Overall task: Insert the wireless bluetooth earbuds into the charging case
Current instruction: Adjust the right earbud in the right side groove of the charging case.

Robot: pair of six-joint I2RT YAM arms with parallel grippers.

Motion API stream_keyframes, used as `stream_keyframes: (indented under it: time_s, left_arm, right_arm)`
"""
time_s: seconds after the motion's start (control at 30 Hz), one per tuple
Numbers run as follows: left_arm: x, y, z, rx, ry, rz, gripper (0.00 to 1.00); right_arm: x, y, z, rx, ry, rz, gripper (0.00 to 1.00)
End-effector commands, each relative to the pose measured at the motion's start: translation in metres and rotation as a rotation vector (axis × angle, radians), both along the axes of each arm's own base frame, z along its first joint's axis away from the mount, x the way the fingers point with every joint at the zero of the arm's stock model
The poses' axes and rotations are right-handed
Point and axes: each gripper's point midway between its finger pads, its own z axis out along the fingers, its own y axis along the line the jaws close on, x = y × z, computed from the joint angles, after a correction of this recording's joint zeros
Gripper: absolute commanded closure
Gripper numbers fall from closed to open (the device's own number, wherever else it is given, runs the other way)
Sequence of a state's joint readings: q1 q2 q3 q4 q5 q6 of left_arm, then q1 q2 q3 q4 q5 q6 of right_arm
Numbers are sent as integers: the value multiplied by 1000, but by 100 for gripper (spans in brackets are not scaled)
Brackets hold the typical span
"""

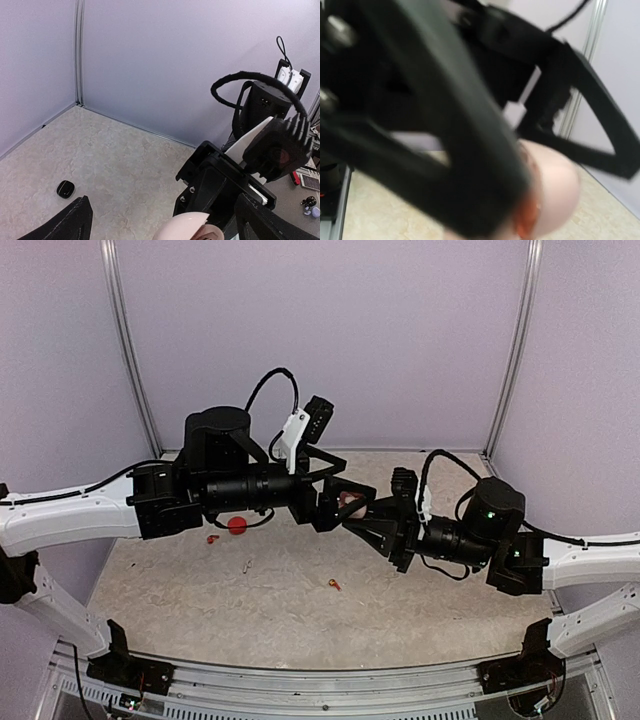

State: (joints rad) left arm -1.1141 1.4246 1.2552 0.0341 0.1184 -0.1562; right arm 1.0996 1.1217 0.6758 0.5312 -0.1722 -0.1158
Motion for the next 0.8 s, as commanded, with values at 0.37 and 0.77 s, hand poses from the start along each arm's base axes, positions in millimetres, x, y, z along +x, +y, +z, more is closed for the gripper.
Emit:
stream_keyframes:
  time_s: [0.37, 0.77]
  left_arm:
    - [-33, 53, 42, 5, -249, -43, 15]
    - [-48, 25, 17, 56, -218, -140, 52]
  right_arm:
    - [0, -11, 10, 46, 29, -13, 100]
    - [-1, -3, 5, 7, 26, 10, 100]
